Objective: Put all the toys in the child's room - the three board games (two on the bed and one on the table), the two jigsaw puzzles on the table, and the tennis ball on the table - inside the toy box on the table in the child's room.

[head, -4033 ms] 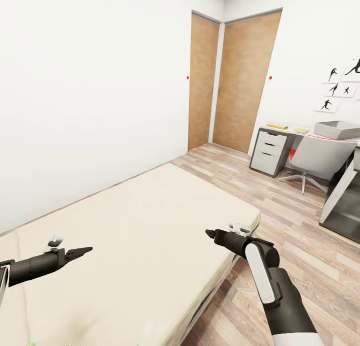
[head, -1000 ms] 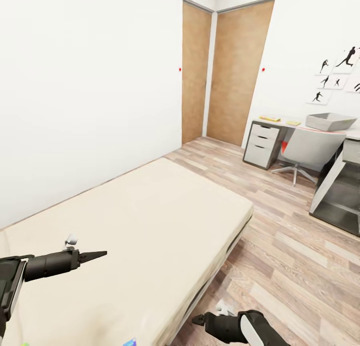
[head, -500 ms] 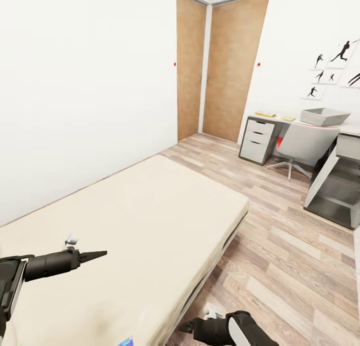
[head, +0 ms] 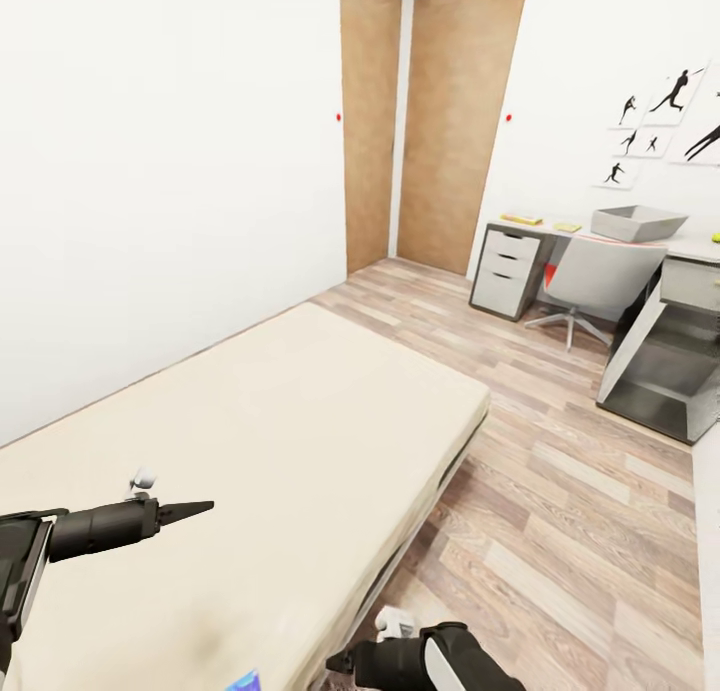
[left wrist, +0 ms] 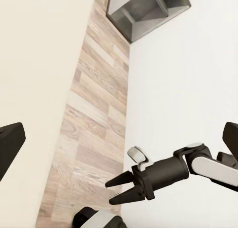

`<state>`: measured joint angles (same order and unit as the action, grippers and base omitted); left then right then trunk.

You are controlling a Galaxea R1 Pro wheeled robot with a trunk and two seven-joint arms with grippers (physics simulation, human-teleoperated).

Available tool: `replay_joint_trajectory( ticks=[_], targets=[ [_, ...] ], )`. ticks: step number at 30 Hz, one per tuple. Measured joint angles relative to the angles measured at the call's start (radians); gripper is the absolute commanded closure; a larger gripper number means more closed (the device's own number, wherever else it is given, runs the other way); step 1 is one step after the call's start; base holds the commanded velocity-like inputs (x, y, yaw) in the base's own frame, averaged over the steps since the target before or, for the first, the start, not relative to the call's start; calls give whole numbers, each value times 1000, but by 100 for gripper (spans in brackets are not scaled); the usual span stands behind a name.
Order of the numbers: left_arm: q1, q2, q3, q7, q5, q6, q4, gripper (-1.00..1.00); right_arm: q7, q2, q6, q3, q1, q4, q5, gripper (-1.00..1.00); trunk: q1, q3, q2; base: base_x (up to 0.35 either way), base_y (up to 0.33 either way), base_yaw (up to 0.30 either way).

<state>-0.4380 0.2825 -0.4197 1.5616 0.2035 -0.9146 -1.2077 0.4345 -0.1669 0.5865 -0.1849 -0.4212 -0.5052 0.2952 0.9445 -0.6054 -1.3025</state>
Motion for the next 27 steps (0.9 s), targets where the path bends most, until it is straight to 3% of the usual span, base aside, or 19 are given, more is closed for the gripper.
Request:
replay_joint_trajectory(
  ticks=[16, 22, 27],
  targets=[
    [0, 1, -4, 0, -1, 1, 0, -100, 2, -7, -10, -30, 0, 0, -5, -100, 0, -24, 0, 0, 0, -79],
    [0, 1, -7, 0, -1, 2, 0, -100, 2, -5, -102, -32, 0, 0, -6, -100, 0, -34, 0, 0, 0, -80],
    [0, 3, -8, 0, -2, 2, 0, -100, 3, -5, -123, -32, 0, 0, -4, -100, 0, -41, 0, 0, 0, -80]
  ],
)
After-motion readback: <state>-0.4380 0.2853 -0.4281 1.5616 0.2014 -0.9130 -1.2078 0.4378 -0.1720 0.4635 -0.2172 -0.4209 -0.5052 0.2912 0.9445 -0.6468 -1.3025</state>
